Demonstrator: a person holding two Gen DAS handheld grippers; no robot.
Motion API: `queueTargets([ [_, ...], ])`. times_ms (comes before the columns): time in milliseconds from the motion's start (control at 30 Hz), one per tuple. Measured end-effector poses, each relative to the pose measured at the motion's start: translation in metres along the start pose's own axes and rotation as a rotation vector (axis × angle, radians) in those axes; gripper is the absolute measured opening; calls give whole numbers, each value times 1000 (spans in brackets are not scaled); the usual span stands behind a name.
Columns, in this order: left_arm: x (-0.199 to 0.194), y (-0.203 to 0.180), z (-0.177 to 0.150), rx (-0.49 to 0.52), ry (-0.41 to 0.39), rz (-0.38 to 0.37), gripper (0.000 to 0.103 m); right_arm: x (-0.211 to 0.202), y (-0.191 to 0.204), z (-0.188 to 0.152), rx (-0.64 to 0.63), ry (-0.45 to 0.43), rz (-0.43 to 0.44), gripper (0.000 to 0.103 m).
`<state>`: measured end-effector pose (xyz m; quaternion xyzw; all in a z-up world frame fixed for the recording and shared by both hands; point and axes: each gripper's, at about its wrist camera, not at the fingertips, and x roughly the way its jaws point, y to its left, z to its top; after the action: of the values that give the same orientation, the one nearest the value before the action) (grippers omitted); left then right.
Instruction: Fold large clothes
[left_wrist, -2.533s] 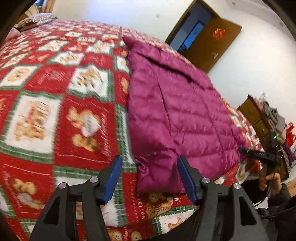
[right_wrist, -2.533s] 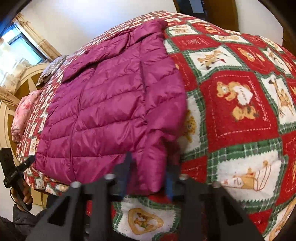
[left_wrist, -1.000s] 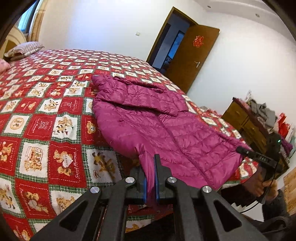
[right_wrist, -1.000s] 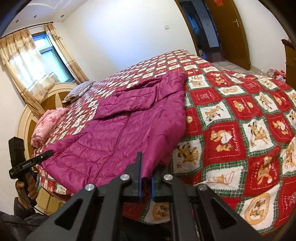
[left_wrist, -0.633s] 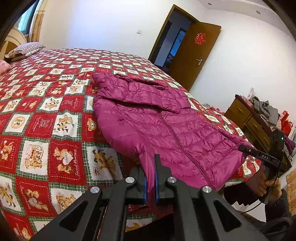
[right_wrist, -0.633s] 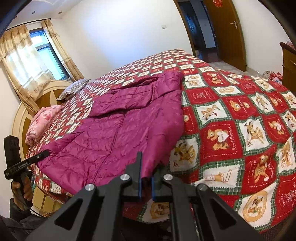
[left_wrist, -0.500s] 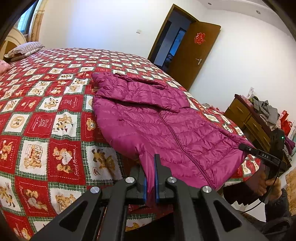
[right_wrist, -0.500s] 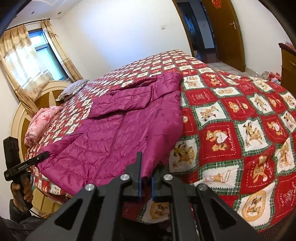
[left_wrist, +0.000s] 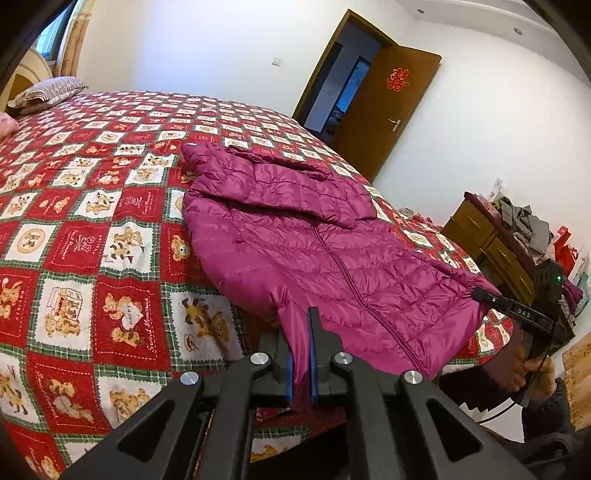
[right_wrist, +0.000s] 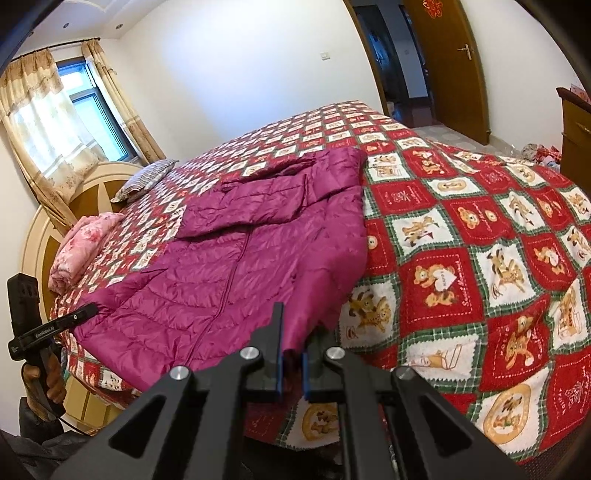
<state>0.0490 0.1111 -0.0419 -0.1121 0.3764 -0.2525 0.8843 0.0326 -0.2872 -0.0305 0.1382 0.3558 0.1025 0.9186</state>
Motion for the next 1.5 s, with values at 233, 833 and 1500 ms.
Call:
queueTargets([
  [233, 1, 0, 14, 22, 4, -1, 5, 4, 14, 21, -33, -20, -13, 9],
  [833, 20, 4, 89, 63, -28, -7, 5, 36, 31, 83, -74, -39, -46, 9],
  [1500, 65, 18, 146, 20, 17, 126, 5, 77, 17, 127, -47, 2, -57, 9],
])
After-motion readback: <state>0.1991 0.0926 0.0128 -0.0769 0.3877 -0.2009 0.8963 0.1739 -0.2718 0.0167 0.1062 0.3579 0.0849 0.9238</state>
